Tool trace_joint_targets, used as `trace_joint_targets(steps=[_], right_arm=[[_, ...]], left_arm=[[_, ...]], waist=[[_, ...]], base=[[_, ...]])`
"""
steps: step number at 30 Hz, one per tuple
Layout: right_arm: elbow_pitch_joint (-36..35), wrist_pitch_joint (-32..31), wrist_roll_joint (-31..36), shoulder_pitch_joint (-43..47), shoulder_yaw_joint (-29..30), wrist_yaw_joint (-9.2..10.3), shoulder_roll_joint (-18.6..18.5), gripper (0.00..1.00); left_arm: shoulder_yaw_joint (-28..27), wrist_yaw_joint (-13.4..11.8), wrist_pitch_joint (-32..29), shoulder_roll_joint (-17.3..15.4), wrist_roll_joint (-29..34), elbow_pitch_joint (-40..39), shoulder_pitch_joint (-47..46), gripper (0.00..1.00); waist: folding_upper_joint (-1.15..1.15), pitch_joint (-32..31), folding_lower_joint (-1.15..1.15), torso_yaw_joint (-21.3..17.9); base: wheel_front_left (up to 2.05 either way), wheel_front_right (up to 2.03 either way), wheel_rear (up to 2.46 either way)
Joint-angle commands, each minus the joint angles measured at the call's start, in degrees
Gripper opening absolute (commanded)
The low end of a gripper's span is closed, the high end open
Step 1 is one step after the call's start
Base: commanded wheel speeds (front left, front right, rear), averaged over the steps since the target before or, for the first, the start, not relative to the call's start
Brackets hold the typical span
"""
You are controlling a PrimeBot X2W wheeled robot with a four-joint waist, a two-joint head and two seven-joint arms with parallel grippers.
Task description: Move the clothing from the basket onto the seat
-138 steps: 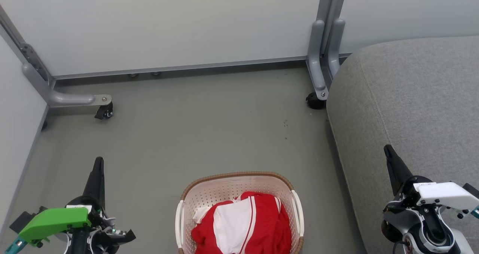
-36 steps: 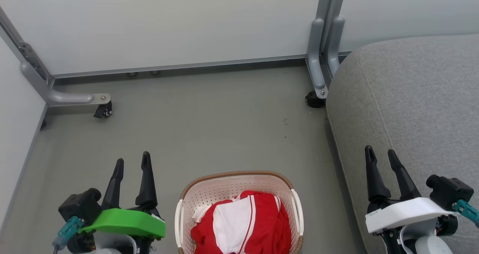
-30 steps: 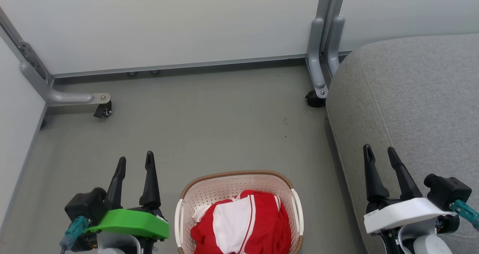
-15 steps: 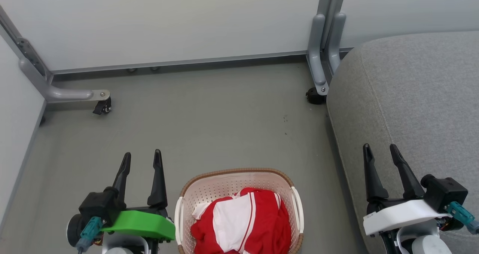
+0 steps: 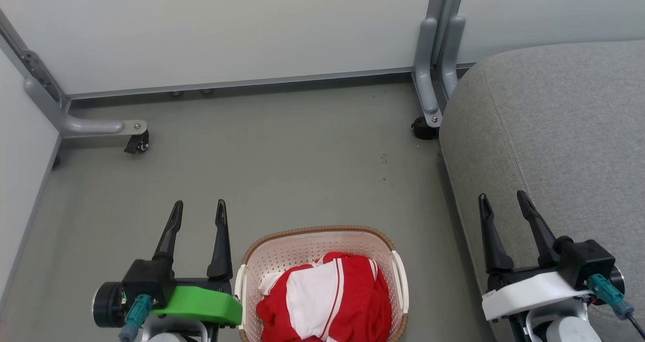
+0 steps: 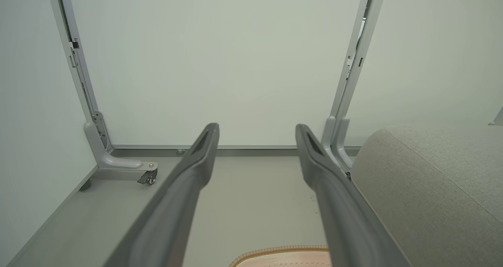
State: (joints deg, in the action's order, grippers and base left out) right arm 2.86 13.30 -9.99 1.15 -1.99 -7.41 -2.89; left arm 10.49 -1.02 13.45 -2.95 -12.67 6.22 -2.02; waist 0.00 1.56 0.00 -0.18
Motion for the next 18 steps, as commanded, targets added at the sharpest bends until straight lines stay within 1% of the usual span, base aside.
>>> trace_joint_targets(steps=[1,16,18], right_arm=[[-0.4,0.7,1.3,0.6,-0.1,-0.13,-0.1,1.0],[-0.6,2.0,7.3,1.1,-0.8,-0.08,0.0,1.0],[-0.5,1.9,7.1,1.1,-0.8,-0.08,0.0,1.0]], left_arm=[[-0.2,-0.2,0.4,0.0,1.5,-0.2,0.4,1.0],[0.1,-0.1,1.9,0.1,3.7,0.1,1.0,1.0],[0.0,-0.1,1.8,0.1,3.6,0.3,0.9,1.0]], waist=[[0.0,0.0,0.0,0.0],[0.0,-0.3,0.0,0.0],[0.0,-0.4,0.0,0.0]], base=[[0.0,0.0,0.0],[0.0,0.0,0.0],[0.0,0.0,0.0]])
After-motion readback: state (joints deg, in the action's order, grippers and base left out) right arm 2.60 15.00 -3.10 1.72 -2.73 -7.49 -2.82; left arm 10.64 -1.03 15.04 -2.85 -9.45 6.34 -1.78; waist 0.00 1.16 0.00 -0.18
